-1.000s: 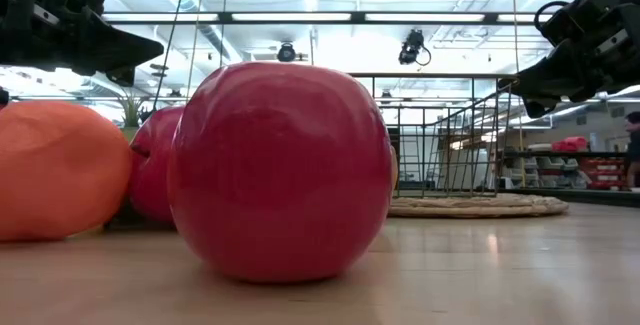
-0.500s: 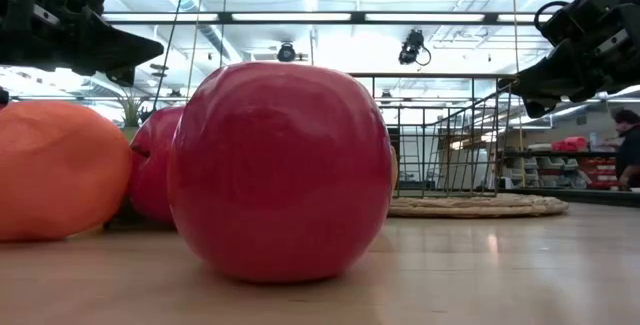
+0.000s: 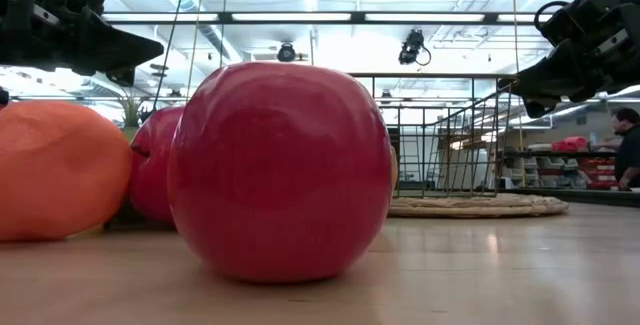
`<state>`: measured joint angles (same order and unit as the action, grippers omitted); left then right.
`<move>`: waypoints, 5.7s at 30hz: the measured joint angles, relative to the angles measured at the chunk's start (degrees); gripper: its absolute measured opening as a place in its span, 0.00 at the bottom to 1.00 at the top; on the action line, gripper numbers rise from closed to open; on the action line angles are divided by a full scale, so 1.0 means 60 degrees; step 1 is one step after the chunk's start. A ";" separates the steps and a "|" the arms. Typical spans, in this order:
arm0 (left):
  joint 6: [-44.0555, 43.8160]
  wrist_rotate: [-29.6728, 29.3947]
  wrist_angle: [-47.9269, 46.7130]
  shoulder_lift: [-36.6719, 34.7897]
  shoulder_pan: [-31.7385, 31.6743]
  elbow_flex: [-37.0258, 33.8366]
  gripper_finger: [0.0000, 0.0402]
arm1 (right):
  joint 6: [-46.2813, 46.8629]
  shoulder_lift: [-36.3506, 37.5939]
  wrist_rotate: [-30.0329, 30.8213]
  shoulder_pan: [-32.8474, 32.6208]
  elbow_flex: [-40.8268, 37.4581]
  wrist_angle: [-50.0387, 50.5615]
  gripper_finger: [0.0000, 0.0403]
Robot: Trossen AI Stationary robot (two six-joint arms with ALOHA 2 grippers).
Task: Build produce basket
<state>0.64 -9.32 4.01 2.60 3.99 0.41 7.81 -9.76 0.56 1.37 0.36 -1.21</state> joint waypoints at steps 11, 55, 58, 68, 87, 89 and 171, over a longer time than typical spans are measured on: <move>0.0000 0.0000 0.0000 0.0003 0.0000 0.0002 0.08 | 0.0000 0.0004 -0.0002 0.0003 0.0000 0.0000 0.04; 0.0000 0.0000 0.0000 0.0001 0.0000 -0.0001 0.07 | 0.0000 0.0002 0.0000 0.0001 0.0000 0.0000 0.04; 0.0000 0.0000 0.0000 0.0002 0.0000 -0.0001 0.08 | 0.0000 0.0002 -0.0002 0.0002 0.0003 0.0000 0.04; 0.0000 0.0000 0.0000 0.0001 0.0000 0.0001 0.07 | 0.0000 0.0002 -0.0002 0.0003 0.0003 0.0000 0.04; 0.0000 0.0000 0.0000 -0.0001 0.0000 0.0000 0.07 | 0.0000 0.0001 0.0000 0.0000 0.0002 0.0000 0.04; 0.0000 0.0000 0.0000 0.0001 0.0000 0.0000 0.08 | 0.0000 0.0003 -0.0003 0.0003 0.0003 0.0000 0.04; -0.0447 -0.0158 0.2552 0.0025 -0.0001 0.0002 0.07 | -0.2105 -0.4002 0.0308 -0.0789 0.1882 -0.3594 0.41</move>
<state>-2.04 -10.27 19.32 2.74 3.98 0.42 -4.82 -33.77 2.40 -3.36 11.66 -22.77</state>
